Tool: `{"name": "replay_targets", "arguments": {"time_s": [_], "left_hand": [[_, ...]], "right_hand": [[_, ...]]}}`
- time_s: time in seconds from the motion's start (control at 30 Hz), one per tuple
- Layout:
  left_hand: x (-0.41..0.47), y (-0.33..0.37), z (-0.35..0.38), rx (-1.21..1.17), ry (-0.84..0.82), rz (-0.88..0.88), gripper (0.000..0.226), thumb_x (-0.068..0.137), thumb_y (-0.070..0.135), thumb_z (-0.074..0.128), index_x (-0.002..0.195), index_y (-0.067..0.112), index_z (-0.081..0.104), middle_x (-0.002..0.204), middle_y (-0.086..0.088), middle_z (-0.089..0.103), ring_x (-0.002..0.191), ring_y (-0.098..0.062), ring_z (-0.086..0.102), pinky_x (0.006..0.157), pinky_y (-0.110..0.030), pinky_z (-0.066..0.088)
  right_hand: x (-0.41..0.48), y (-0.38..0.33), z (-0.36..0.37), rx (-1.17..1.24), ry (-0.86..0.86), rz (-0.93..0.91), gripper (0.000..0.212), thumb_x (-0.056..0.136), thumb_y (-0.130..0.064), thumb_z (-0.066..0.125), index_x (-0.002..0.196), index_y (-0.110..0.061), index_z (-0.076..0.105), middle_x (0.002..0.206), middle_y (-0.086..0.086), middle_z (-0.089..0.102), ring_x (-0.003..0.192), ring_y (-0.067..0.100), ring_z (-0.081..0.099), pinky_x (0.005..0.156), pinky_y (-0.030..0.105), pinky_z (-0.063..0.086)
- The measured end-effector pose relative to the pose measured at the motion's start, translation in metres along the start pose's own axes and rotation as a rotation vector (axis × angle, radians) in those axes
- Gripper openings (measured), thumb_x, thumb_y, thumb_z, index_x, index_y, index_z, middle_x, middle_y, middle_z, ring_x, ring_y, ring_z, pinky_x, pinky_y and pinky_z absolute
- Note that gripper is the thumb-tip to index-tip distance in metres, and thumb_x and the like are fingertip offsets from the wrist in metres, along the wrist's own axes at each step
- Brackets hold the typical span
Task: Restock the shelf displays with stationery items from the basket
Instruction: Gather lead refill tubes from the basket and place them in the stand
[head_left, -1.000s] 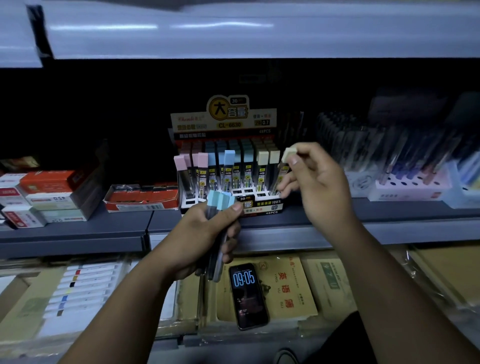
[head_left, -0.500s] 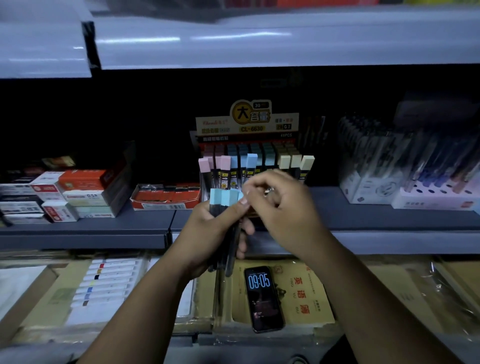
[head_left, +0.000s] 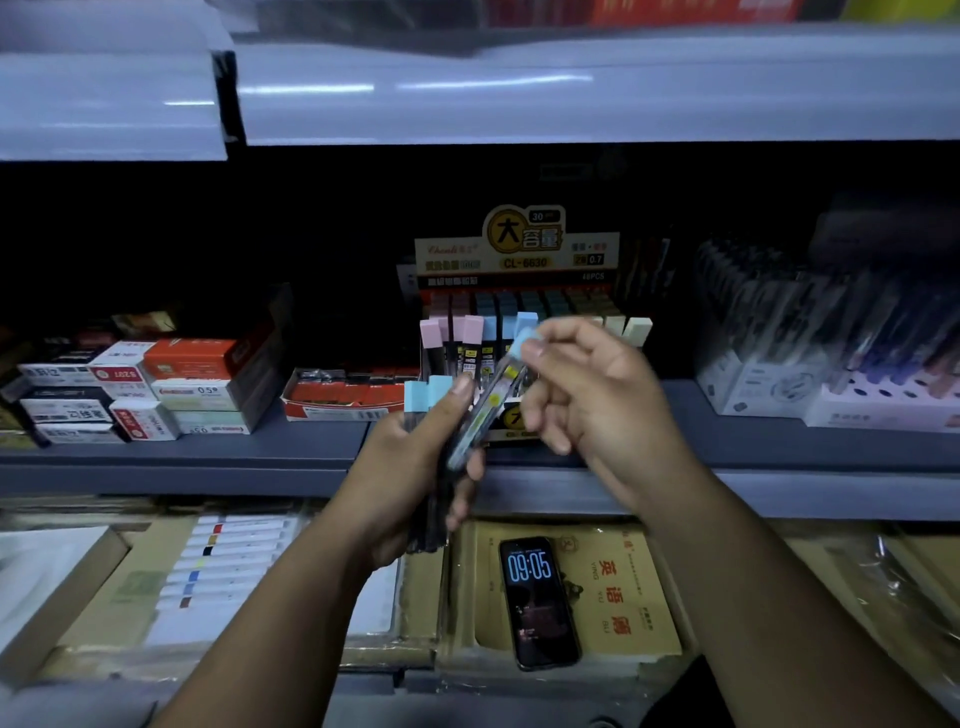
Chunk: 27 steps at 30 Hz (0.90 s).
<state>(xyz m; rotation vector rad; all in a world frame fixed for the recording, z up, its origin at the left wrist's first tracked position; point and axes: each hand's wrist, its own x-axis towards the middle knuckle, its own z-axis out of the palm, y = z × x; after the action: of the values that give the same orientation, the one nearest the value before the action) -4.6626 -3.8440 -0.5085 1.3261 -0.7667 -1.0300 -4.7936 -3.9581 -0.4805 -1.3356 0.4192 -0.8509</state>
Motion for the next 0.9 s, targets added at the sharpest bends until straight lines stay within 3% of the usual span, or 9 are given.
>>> {"name": "replay_targets", "arguments": {"time_s": [0.07,0.17,0.27,0.43,0.6,0.73,0.9], "left_hand": [[0.002,-0.002,-0.002,-0.029,0.019,-0.001,0.059,0.088,0.061,0.061,0.058,0.012,0.049,0.045,-0.008,0.033,0.032,-0.017,0.029,0.042,-0.021,0.029],[0.004,-0.002,-0.001,-0.081,-0.003,0.004,0.045,0.089,0.054,0.064,0.072,0.014,0.051,0.048,-0.004,0.025,0.033,-0.015,0.023,0.042,-0.019,0.025],[0.007,-0.004,0.002,-0.112,-0.010,0.000,0.038,0.088,0.046,0.068,0.074,0.018,0.049,0.050,0.000,0.023,0.036,-0.014,0.019,0.040,-0.019,0.023],[0.010,-0.003,0.004,-0.171,-0.022,-0.005,0.034,0.090,0.041,0.067,0.075,0.025,0.041,0.055,0.004,0.023,0.042,-0.012,0.018,0.040,-0.019,0.021],[0.009,0.000,0.005,-0.184,-0.078,0.004,0.025,0.095,0.033,0.062,0.099,0.016,0.045,0.064,0.003,0.033,0.047,-0.010,0.028,0.042,-0.022,0.028],[0.008,-0.001,0.005,-0.229,-0.108,-0.003,0.047,0.091,0.036,0.060,0.127,0.007,0.054,0.068,0.004,0.038,0.050,-0.009,0.034,0.044,-0.025,0.039],[0.007,-0.002,0.007,-0.265,-0.189,-0.017,0.046,0.097,0.037,0.052,0.135,0.012,0.055,0.072,0.002,0.041,0.053,-0.009,0.033,0.043,-0.023,0.034]], "right_hand": [[0.000,-0.006,-0.004,0.014,0.122,-0.146,0.007,0.102,-0.005,0.053,0.107,0.000,0.054,0.078,0.005,0.067,0.050,0.018,0.059,0.037,0.025,0.041],[-0.001,-0.009,-0.009,-0.086,0.342,-0.361,0.008,0.106,-0.007,0.047,0.104,-0.007,0.054,0.074,0.006,0.064,0.053,0.021,0.064,0.044,0.030,0.049],[-0.002,-0.006,-0.016,-0.259,0.426,-0.496,0.008,0.108,-0.011,0.044,0.107,-0.010,0.052,0.077,0.005,0.063,0.055,0.024,0.065,0.048,0.033,0.052],[0.003,0.004,-0.020,-0.525,0.392,-0.601,0.008,0.108,-0.013,0.043,0.110,-0.017,0.050,0.085,-0.011,0.063,0.066,0.018,0.070,0.058,0.041,0.059],[0.007,0.010,-0.026,-0.723,0.339,-0.595,0.019,0.108,-0.012,0.042,0.119,-0.012,0.057,0.079,-0.005,0.066,0.071,0.010,0.071,0.066,0.037,0.060],[0.009,0.003,-0.033,-0.770,0.300,-0.591,0.019,0.108,-0.010,0.043,0.118,-0.009,0.059,0.075,0.003,0.067,0.066,0.006,0.069,0.065,0.023,0.057],[0.012,0.011,-0.030,-0.811,0.257,-0.516,0.019,0.106,-0.010,0.045,0.119,-0.008,0.059,0.085,0.001,0.067,0.071,0.007,0.070,0.066,0.029,0.060]]}}
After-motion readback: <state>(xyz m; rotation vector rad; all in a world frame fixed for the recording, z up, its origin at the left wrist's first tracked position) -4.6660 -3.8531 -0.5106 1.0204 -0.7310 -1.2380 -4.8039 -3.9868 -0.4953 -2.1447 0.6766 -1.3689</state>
